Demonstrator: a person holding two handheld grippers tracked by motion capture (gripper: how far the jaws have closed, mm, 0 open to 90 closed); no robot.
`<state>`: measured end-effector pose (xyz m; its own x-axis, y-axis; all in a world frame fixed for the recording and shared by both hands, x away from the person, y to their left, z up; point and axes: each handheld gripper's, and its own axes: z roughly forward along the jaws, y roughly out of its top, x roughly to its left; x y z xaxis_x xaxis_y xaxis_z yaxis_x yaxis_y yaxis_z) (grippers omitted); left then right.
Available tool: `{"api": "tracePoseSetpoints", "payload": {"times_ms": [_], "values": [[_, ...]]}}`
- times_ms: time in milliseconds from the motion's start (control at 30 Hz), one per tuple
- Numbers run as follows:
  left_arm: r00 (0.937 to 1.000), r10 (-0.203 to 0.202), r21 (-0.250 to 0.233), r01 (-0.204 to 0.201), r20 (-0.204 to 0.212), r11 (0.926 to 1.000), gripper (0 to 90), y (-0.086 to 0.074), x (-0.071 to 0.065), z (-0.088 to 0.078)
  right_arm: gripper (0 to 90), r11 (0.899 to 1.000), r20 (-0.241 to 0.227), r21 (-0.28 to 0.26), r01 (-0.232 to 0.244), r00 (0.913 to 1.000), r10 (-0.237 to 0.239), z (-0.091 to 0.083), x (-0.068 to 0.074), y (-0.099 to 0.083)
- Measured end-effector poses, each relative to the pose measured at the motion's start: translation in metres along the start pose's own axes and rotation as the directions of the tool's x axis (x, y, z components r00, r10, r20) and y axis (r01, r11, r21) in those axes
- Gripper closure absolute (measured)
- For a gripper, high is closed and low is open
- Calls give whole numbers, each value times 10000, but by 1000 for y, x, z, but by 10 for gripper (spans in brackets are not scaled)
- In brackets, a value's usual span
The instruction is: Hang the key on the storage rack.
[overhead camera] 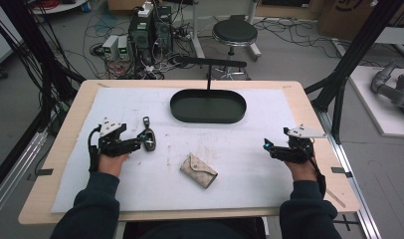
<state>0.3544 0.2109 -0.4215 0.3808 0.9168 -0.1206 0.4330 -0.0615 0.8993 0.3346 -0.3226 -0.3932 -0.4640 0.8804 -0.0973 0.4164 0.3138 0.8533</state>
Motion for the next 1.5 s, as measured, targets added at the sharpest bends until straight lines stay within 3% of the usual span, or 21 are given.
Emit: {"api": "tracePoseSetpoints", "payload": {"times_ms": [67,167,233,400,567,633,700,800,900,1033,1100,1167,1200,1233,1500], "values": [[9999,-146,492,144,45,9987,192,-1,-5,11,166,10000,-20,38,42,10000,-42,1,2,0],[9998,172,1158,-175,39,9931,246,-3,-14,23,166,9999,-34,54,114,9999,-114,2,4,1],[9999,106,1305,-105,0,9914,290,-3,-16,28,166,9999,-60,81,68,10000,-68,2,6,1],[9998,97,1534,-74,-145,9881,293,-3,-20,39,166,10000,-49,61,51,10000,-51,2,4,1],[9961,642,2365,-482,-604,9704,249,-6,-25,53,166,10000,-80,42,54,10000,-54,2,4,1],[9954,658,2694,-449,-690,9620,253,-8,-23,55,166,10000,-85,51,52,10000,-52,2,3,0],[9955,690,2754,-488,-642,9601,269,-7,-23,55,166,10000,-96,81,33,9999,-32,2,3,0],[9947,895,2880,-711,-515,9550,347,-6,-21,52,166,9999,-95,105,55,9999,-54,2,2,0],[9962,752,3049,-582,-443,9506,473,-4,-13,46,166,9999,-81,107,17,10000,-16,2,2,-1],[9940,666,3092,-368,-863,9503,463,-3,-7,43,166,9999,-64,122,-28,10000,29,1,2,-1],[9955,660,2736,-451,-678,9608,424,-3,-7,45,166,9999,-83,133,20,10000,-19,1,2,-1],[9937,951,2549,-768,-601,9639,410,-2,-8,48,166,9999,-92,161,48,9999,-46,1,3,-1],[9934,972,2535,-789,-602,9641,406,-3,-8,50,166,9999,-94,154,65,9999,-63,2,3,-1],[9946,878,2732,-697,-546,9594,410,-5,-6,53,166,9999,-109,160,58,9999,-56,2,3,-1],[9954,818,2758,-649,-503,9590,480,-4,-3,53,166,9998,-153,186,53,9999,-50,3,3,-1]]}}
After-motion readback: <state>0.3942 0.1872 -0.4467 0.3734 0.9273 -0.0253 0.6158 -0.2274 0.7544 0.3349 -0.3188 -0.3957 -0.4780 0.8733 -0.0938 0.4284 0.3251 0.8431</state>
